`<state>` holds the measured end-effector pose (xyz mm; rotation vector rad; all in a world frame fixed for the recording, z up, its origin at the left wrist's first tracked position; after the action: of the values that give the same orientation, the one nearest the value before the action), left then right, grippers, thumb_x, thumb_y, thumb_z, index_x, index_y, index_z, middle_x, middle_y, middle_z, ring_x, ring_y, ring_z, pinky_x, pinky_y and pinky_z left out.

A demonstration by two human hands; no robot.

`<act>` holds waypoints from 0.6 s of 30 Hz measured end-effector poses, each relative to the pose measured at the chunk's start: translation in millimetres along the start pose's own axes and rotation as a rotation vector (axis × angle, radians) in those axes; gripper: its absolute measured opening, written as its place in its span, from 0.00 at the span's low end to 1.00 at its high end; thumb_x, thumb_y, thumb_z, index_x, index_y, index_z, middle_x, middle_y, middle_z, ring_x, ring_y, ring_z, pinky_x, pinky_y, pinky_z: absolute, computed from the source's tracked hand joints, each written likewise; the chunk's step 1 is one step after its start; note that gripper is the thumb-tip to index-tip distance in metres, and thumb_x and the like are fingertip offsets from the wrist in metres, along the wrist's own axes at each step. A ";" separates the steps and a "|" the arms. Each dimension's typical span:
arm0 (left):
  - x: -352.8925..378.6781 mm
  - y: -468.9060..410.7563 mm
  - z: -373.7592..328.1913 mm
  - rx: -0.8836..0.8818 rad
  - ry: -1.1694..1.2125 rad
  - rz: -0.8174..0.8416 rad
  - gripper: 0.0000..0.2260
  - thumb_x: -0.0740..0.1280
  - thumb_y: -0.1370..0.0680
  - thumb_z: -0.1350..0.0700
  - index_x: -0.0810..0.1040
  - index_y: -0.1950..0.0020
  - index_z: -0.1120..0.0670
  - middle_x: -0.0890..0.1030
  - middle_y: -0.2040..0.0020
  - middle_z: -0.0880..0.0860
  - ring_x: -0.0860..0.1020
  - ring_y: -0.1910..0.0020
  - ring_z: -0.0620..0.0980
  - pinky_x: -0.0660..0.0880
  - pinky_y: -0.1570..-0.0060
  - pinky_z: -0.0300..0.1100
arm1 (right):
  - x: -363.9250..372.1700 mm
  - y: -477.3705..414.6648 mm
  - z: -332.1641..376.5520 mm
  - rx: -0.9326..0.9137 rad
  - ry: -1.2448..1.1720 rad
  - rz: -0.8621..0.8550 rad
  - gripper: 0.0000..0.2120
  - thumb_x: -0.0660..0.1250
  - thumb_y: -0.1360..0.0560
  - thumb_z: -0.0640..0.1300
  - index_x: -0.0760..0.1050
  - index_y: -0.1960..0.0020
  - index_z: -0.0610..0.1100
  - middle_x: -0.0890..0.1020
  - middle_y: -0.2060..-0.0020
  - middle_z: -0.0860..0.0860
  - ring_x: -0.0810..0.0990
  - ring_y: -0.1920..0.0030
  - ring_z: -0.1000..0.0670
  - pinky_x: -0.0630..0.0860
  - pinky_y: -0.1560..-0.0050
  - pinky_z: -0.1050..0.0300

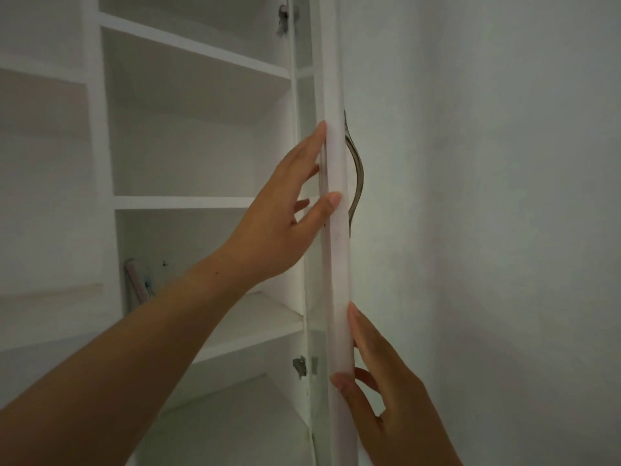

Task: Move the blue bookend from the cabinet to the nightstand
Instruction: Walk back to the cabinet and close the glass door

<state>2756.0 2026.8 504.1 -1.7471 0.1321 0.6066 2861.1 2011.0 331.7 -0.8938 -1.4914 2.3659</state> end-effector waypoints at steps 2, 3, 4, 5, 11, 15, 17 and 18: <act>-11.2 6.1 5.1 0.001 0.014 0.006 0.28 0.59 0.22 0.50 0.48 0.26 0.44 0.56 0.27 0.40 0.63 0.35 0.33 0.70 0.38 0.36 | 11.0 -1.4 8.9 -0.015 0.006 -0.004 0.28 0.56 0.25 0.57 0.47 0.29 0.66 0.53 0.29 0.68 0.61 0.32 0.65 0.72 0.41 0.66; -16.5 8.9 7.9 -0.006 0.020 0.009 0.28 0.59 0.22 0.51 0.48 0.26 0.44 0.56 0.26 0.41 0.64 0.34 0.34 0.70 0.39 0.35 | 16.1 -2.3 13.0 -0.017 0.004 -0.004 0.28 0.56 0.25 0.58 0.48 0.29 0.66 0.53 0.28 0.68 0.61 0.32 0.64 0.72 0.40 0.63; -22.1 11.5 10.9 -0.015 0.018 0.010 0.28 0.59 0.22 0.52 0.48 0.26 0.44 0.56 0.26 0.43 0.64 0.34 0.35 0.71 0.39 0.35 | 21.3 -3.6 17.2 -0.016 0.001 -0.002 0.27 0.55 0.25 0.58 0.48 0.29 0.66 0.53 0.28 0.68 0.61 0.32 0.65 0.72 0.40 0.62; -27.3 14.1 13.5 -0.026 0.009 0.008 0.28 0.58 0.22 0.52 0.48 0.26 0.44 0.57 0.26 0.43 0.64 0.33 0.36 0.71 0.40 0.34 | 26.7 -4.9 20.9 -0.013 -0.001 0.002 0.27 0.55 0.25 0.59 0.47 0.30 0.67 0.52 0.29 0.69 0.60 0.32 0.65 0.72 0.40 0.62; -58.5 31.3 30.9 -0.066 -0.036 0.021 0.31 0.61 0.23 0.52 0.46 0.26 0.43 0.59 0.27 0.43 0.65 0.34 0.39 0.73 0.40 0.40 | 63.0 -11.6 38.0 -0.006 0.002 0.020 0.28 0.54 0.25 0.59 0.43 0.32 0.71 0.48 0.29 0.71 0.54 0.30 0.67 0.65 0.35 0.64; -74.4 43.2 45.0 -0.056 -0.081 0.043 0.33 0.62 0.24 0.51 0.46 0.26 0.43 0.59 0.30 0.39 0.64 0.34 0.38 0.71 0.39 0.42 | 80.3 -14.4 46.2 0.006 0.014 0.048 0.29 0.55 0.26 0.58 0.44 0.31 0.69 0.49 0.28 0.69 0.55 0.30 0.66 0.70 0.35 0.56; -83.3 47.3 52.6 -0.057 -0.091 0.037 0.32 0.63 0.24 0.51 0.47 0.26 0.44 0.59 0.32 0.38 0.64 0.34 0.37 0.71 0.39 0.41 | 90.1 -16.6 49.6 0.012 0.004 0.069 0.29 0.56 0.26 0.58 0.44 0.30 0.68 0.49 0.28 0.69 0.54 0.30 0.65 0.71 0.36 0.53; -87.6 49.2 56.8 -0.062 -0.100 0.032 0.32 0.63 0.24 0.51 0.47 0.26 0.44 0.59 0.32 0.38 0.64 0.34 0.38 0.71 0.39 0.41 | 95.2 -17.6 51.3 0.010 -0.002 0.075 0.30 0.57 0.26 0.57 0.44 0.30 0.67 0.49 0.28 0.68 0.54 0.30 0.65 0.71 0.36 0.52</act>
<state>2642.8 2046.5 493.5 -1.7733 0.0721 0.7262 2752.8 2025.7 326.5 -0.9616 -1.4705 2.4243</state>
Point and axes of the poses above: each hand's wrist, its own y-axis away from the middle knuckle, its own x-axis out of the palm, z = x × y, the point moved 7 cm from there along -y, towards the middle knuckle
